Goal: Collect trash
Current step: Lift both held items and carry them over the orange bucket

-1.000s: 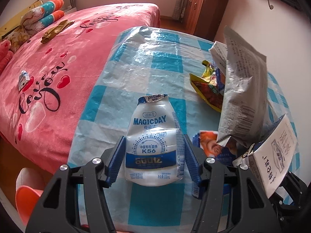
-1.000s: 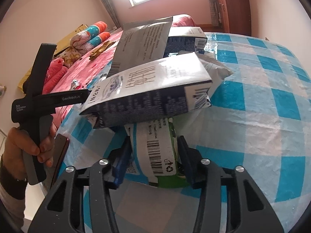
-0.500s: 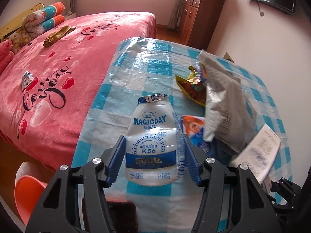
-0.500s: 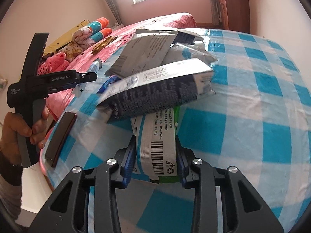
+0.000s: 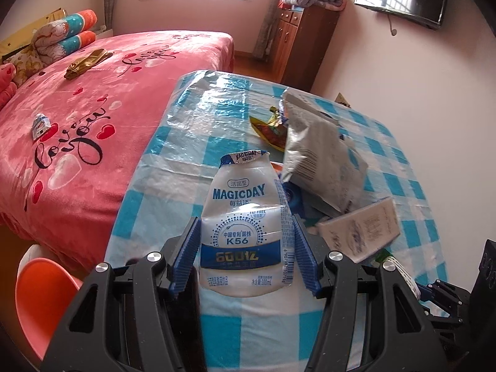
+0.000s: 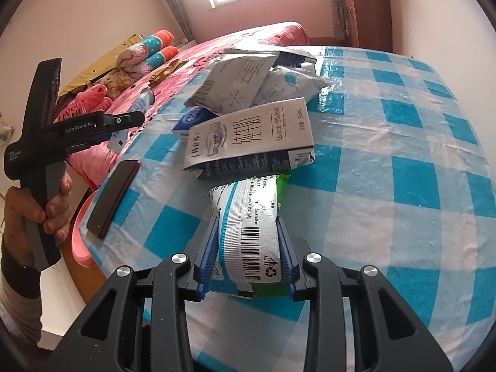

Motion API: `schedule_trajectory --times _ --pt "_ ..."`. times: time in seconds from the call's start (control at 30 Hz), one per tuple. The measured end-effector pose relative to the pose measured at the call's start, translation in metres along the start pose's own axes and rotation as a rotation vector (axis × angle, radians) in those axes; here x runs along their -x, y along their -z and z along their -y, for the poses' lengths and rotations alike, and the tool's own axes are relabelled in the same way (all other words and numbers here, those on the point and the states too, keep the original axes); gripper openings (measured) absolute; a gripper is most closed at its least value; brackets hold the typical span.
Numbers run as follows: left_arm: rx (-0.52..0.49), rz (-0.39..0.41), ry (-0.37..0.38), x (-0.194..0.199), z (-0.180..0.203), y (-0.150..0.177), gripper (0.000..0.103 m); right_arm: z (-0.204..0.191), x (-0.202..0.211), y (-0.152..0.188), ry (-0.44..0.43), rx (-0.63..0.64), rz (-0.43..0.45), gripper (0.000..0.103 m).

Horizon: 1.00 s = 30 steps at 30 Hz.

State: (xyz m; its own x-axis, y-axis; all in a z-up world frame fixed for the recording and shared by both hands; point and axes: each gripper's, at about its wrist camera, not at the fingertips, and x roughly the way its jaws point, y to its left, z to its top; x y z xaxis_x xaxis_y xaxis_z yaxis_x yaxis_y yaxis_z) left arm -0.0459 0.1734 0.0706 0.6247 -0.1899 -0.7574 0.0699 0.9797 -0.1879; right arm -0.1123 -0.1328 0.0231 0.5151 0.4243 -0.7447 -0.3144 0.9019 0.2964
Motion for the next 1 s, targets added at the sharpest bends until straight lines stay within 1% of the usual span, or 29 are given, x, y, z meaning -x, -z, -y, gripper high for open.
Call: schedule_trajectory --times 0.17,0.3,0.33,0.37,0.43,0.47,0.53,0.6,0.67,0.7,0.73,0.77,0.8,0.83,0.9,1.0 --pt "0.005 0.025 0.033 0.018 0.001 0.009 0.059 -0.008 0.017 0.003 0.000 0.010 0.023 0.037" --pt "0.017 0.053 0.051 0.035 -0.003 0.015 0.059 -0.017 0.027 -0.003 -0.029 0.009 0.040 0.035" --pt "0.021 0.062 0.054 0.040 -0.005 0.017 0.059 -0.020 0.029 -0.005 -0.037 0.011 0.044 0.032" --pt "0.025 0.073 0.055 0.046 -0.007 0.018 0.059 -0.025 0.032 -0.009 -0.056 0.014 0.052 0.016" --pt "0.033 0.101 0.048 0.059 -0.015 0.021 0.059 -0.036 0.038 -0.016 -0.070 0.034 0.070 0.015" --pt "0.043 0.110 0.046 0.064 -0.020 0.023 0.059 -0.041 0.039 -0.018 -0.068 0.054 0.072 0.015" --pt "0.063 0.114 0.047 0.069 -0.029 0.025 0.059 -0.054 0.040 -0.021 -0.025 0.108 0.078 0.015" --pt "0.074 0.113 0.041 0.072 -0.036 0.031 0.059 -0.057 0.034 -0.018 -0.006 0.123 0.065 0.015" --pt "0.079 0.109 0.031 0.072 -0.042 0.038 0.059 -0.053 0.026 -0.012 0.031 0.112 0.043 0.015" --pt "0.081 0.107 0.031 0.072 -0.044 0.040 0.059 -0.048 0.022 -0.009 0.042 0.100 0.023 0.018" --pt "0.086 0.103 0.034 0.072 -0.047 0.043 0.059 -0.044 0.019 -0.005 0.041 0.089 0.000 0.035" --pt "0.089 0.101 0.036 0.071 -0.048 0.045 0.059 -0.041 0.017 -0.001 0.046 0.081 -0.011 0.058" --pt "0.090 0.101 0.038 0.071 -0.050 0.047 0.059 -0.037 0.016 0.004 0.062 0.068 -0.022 0.066" --pt "0.088 0.102 0.037 0.071 -0.050 0.049 0.059 -0.034 0.015 0.009 0.067 0.061 -0.031 0.071" --pt "0.086 0.104 0.035 0.071 -0.051 0.052 0.059 -0.032 0.011 0.017 0.075 0.056 -0.054 0.071" --pt "0.091 0.103 0.049 0.070 -0.051 0.055 0.059 -0.031 -0.004 0.028 0.099 0.058 -0.092 0.075"
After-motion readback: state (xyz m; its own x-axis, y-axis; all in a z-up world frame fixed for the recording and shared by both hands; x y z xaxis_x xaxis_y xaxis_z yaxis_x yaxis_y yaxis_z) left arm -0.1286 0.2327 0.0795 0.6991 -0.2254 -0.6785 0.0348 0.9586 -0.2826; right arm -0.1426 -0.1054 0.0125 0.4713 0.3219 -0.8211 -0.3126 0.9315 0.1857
